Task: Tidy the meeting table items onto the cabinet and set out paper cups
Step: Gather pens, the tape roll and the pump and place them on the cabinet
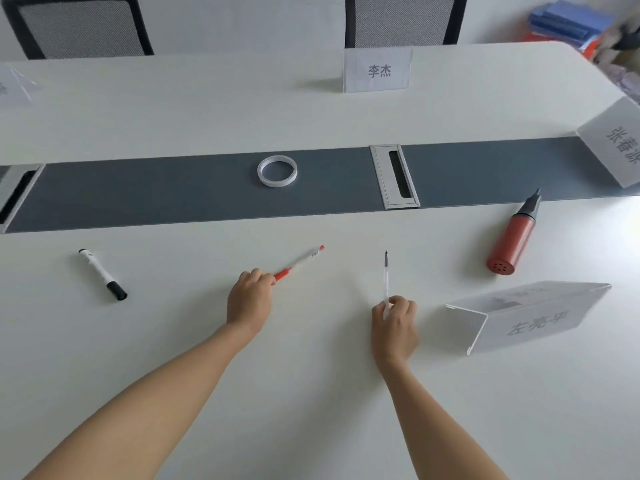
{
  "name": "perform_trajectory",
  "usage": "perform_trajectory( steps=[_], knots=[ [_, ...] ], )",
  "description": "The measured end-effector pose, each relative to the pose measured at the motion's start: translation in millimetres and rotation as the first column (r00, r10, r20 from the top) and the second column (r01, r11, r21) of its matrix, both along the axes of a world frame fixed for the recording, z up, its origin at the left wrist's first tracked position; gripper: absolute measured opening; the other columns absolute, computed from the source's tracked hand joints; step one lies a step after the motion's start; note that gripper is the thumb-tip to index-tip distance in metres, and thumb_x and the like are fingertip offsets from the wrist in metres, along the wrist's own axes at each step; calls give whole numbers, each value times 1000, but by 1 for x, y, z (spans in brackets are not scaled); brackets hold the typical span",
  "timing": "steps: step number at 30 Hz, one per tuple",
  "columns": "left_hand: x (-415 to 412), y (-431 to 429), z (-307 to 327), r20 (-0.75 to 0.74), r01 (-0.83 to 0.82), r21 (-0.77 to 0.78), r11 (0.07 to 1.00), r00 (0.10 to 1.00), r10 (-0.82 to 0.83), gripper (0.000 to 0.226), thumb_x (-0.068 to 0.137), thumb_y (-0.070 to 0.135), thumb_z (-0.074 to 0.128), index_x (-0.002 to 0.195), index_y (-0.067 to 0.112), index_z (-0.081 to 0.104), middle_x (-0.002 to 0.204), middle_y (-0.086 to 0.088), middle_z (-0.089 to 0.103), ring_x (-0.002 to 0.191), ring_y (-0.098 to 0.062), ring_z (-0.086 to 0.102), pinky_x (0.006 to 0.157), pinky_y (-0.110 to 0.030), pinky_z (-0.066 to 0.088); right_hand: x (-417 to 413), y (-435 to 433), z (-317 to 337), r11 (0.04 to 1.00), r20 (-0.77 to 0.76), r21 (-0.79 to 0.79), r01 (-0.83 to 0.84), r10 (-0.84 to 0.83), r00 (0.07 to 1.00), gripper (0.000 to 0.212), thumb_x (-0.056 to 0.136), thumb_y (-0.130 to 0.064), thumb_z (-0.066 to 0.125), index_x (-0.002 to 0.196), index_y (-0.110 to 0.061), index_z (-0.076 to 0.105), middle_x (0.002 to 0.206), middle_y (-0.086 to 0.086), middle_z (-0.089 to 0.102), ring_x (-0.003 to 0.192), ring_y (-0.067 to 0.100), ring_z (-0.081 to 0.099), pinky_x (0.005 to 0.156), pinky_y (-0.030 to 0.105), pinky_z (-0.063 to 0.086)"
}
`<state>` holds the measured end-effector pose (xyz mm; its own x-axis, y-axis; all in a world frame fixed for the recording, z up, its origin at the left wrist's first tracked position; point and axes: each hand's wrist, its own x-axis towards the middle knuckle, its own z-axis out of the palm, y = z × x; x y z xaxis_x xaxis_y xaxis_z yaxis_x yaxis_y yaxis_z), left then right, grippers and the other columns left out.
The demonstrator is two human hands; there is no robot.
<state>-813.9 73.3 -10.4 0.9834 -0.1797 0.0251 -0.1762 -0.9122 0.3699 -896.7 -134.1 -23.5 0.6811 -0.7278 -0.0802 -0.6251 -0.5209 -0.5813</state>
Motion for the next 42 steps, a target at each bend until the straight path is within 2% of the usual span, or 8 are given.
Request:
perform_trajectory(
  steps=[5, 14, 18, 20, 26, 32, 36, 42],
  knots=[
    [-75, 42, 4, -48, -211, -161, 964, 977, 206, 16, 78, -7, 55, 90, 0, 63, 82, -17, 64, 86, -35, 56, 66, -41, 46, -5, 1, 4, 998, -19, -6, -69, 69, 997, 25, 91, -17, 45, 105, 1, 53, 116, 19, 50, 81, 40, 59, 62, 34, 35],
    [-166, 103, 42, -69, -506, -511, 695, 830, 553, 33, 82, -5, 55, 114, 2, 55, 93, -15, 65, 84, -33, 54, 75, -40, 42, -72, 76, 10, 986, 124, 164, -26, 5, 992, 18, 86, -6, 50, 97, 7, 54, 105, 23, 52, 92, 37, 51, 76, 34, 35],
    [-171, 113, 65, -87, -478, -684, 551, 803, 590, 34, 84, 1, 57, 116, 6, 51, 89, -5, 60, 77, 15, 54, 69, -11, 38, -114, 130, 5, 950, 104, 177, -258, 242, 965, 15, 87, -8, 52, 95, 4, 57, 101, 16, 53, 92, 33, 53, 79, 34, 38],
    [-173, 118, 72, -111, -459, -750, 476, 797, 594, 31, 84, 4, 58, 114, 7, 52, 84, 0, 59, 75, 21, 52, 66, -2, 38, -124, 146, 9, 922, 103, 180, -342, 328, 939, 17, 89, -11, 49, 98, 1, 55, 101, 7, 48, 92, 28, 53, 76, 29, 39],
    [-186, 137, 83, -251, -466, -845, 264, 780, 573, 5, 85, 9, 59, 86, 13, 61, 67, 17, 64, 71, 6, 59, 67, -3, 44, -150, 176, 30, 922, 133, 158, -354, 336, 933, 20, 94, -14, 41, 106, -1, 52, 100, -4, 40, 87, 13, 45, 71, 21, 34],
    [-199, 152, 73, -531, -570, -821, -43, 733, 426, 15, 85, 16, 60, 73, 24, 63, 66, 7, 62, 73, -13, 57, 66, -24, 44, -202, 194, 28, 940, 76, 188, -285, 276, 958, 18, 94, -11, 42, 104, -1, 53, 95, -3, 43, 84, 15, 46, 71, 17, 31],
    [-218, 148, 69, -603, -606, -787, -116, 718, 346, 11, 86, 21, 60, 75, 23, 62, 62, 4, 56, 54, -6, 62, 57, -20, 48, -231, 193, 30, 930, 25, 185, -316, 317, 948, 19, 95, -14, 40, 104, -2, 52, 96, -4, 43, 83, 15, 46, 68, 21, 32],
    [-261, 142, 74, -563, -590, -804, -76, 714, 416, 8, 87, 20, 59, 91, 16, 65, 69, -2, 55, 50, -7, 51, 47, -12, 43, -240, 184, 39, 870, 101, 185, -458, 446, 889, 19, 95, -14, 40, 106, -3, 50, 97, -3, 41, 82, 16, 46, 70, 24, 34]
  ],
)
